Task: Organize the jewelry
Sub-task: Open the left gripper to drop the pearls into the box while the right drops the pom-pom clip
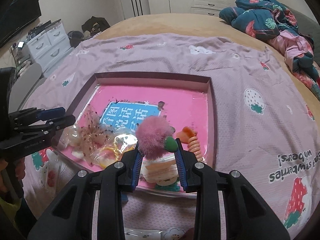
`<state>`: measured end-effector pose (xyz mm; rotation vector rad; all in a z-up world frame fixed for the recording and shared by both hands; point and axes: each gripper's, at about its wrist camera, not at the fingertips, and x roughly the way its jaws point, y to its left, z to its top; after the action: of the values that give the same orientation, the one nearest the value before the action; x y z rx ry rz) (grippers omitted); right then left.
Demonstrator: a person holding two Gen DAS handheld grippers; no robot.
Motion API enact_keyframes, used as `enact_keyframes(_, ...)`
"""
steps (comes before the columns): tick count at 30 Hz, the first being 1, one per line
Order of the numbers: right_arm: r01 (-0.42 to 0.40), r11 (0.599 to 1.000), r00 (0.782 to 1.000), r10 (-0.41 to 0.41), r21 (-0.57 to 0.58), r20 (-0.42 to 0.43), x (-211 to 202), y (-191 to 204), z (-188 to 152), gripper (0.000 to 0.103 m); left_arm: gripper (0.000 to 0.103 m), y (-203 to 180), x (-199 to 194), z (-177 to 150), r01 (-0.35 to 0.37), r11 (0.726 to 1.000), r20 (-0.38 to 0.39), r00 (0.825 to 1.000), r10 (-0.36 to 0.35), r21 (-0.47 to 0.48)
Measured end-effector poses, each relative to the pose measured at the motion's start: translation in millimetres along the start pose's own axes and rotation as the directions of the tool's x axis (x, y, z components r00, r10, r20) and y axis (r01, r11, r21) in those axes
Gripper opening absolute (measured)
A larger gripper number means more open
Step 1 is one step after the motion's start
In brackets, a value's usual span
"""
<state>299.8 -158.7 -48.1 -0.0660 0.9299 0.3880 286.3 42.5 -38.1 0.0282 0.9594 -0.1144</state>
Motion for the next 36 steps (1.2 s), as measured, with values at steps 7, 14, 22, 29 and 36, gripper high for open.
enact_keyframes(7, -0.022, 0.999, 0.999, 0.023, 0.023, -0.032, 9.0, 0.4, -3.1, 0.031, 0.041, 1.2, -6.9, -2.9, -0.005, 1.0, 0.006, 1.0, 0.005, -0.005)
enact_keyframes(14, -0.03, 0.999, 0.998, 0.032, 0.039, -0.051, 11.7, 1.7, -7.3, 0.032, 0.046, 3.9, -22.7, -9.1, -0.008, 1.0, 0.03, 1.0, 0.008, -0.019)
enact_keyframes(22, -0.012, 0.999, 1.0, 0.011, 0.037, 0.022, -29.4, 0.5, -12.4, 0.049, 0.056, 1.4, -51.5, -8.8, 0.009, 0.999, 0.088, 0.996, -0.006, -0.03)
enact_keyframes(29, 0.005, 0.998, 0.992, -0.014, 0.067, 0.126, -82.7, -6.0, -18.7, 0.071, 0.069, -8.5, -85.8, -7.7, 0.033, 0.999, 0.156, 0.987, -0.028, -0.028)
enact_keyframes(36, 0.011, 0.997, 0.976, -0.027, 0.079, 0.215, -129.9, -8.1, -22.6, 0.081, 0.082, -18.5, -118.5, -8.7, 0.041, 0.999, 0.216, 0.976, -0.036, -0.017)
